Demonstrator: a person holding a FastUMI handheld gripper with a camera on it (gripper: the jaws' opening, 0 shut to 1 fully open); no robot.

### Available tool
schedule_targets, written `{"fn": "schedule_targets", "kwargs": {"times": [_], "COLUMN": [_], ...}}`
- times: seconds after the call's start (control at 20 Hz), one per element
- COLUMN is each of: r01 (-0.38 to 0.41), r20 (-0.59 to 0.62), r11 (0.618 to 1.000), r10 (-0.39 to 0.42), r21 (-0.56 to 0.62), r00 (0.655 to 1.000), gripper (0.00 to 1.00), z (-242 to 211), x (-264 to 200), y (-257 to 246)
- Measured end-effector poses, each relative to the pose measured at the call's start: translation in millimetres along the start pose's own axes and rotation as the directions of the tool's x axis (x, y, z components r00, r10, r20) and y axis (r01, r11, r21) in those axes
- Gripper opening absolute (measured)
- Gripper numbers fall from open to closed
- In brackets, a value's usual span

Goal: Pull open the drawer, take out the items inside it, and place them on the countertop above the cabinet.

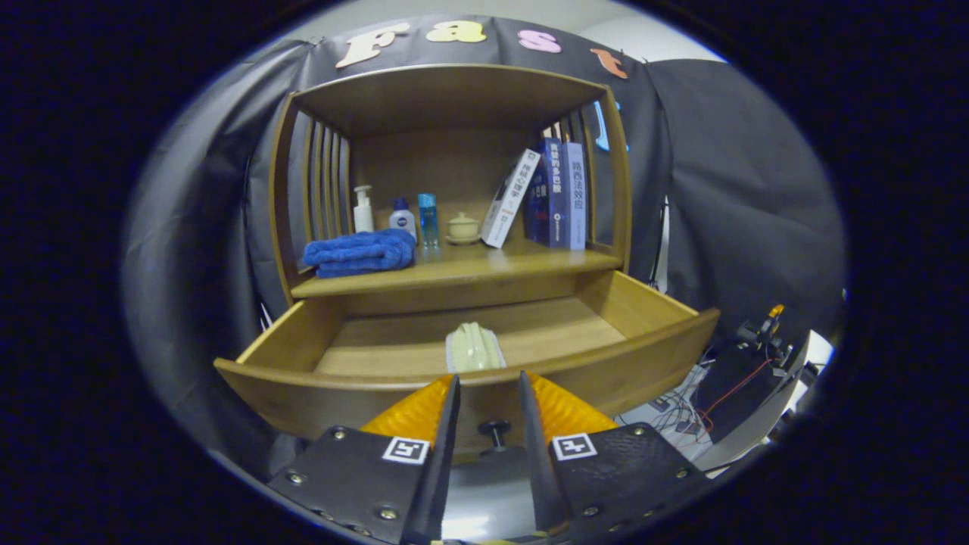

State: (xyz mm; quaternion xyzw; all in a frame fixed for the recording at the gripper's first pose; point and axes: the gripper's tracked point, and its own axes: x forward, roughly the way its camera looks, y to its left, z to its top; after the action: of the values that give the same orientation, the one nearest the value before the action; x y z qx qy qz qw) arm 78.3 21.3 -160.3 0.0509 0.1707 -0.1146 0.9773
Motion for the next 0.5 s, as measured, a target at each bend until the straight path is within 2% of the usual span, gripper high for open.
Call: {"fn": "schedule_targets", "kwargs": {"times": [0.15,0.25,0.4,0.5], "r01": [0.031,0.104,0.136,0.191], "r20": [0.02,-0.044,-0.13,-0.201], "r11": [0.999,0.995,0.99,0.981], "r10": [-0.031,-0.104,-0.138,-0.196], "r21": [0.022,0.008,-0.02,-0.043], "r00": [0.999,0.994,0.982,0.96], "gripper": [0.45,0.45,0.45,0.45], "z": [27,27,30,25], "x": [12,25,49,64], "y": [5,-4,4,-3]}}
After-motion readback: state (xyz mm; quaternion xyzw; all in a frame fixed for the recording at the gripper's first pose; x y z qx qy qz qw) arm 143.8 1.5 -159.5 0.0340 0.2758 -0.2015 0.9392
